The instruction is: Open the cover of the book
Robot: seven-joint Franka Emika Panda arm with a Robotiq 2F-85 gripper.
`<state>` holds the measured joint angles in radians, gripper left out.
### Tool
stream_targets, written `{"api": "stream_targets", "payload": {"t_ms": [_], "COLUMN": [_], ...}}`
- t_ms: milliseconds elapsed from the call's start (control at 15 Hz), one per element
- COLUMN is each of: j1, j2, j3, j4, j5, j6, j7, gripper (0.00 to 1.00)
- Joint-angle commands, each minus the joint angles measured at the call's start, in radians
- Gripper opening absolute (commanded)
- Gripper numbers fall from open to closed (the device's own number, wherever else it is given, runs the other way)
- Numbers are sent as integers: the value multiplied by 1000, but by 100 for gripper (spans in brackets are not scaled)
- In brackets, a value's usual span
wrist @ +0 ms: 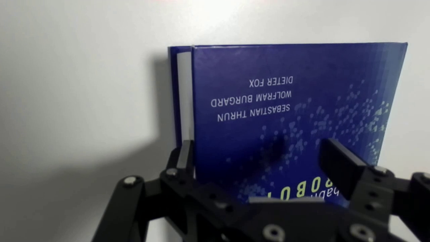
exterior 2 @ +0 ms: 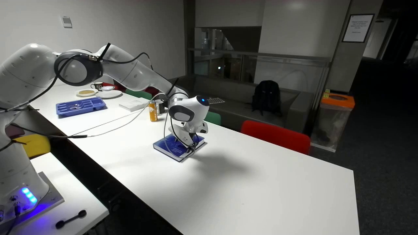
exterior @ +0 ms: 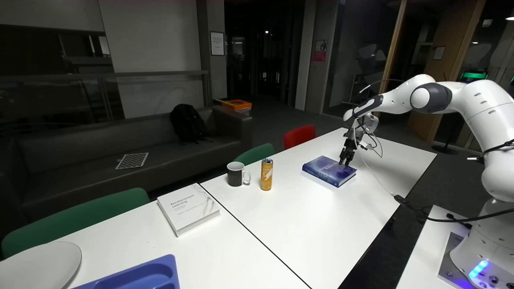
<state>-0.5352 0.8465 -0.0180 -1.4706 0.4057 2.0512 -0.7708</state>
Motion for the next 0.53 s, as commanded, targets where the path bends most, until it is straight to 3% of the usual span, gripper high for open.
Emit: {"api": "stream_targets", "payload": {"t_ms": [0, 467], "j1": [-8, -24], "j2": [-23, -23], "j3": [5, 13], "j4": [0, 42], "j5": [12, 40], "j6": [-60, -206], "j7": [64, 192], "gripper": [100, 100]}}
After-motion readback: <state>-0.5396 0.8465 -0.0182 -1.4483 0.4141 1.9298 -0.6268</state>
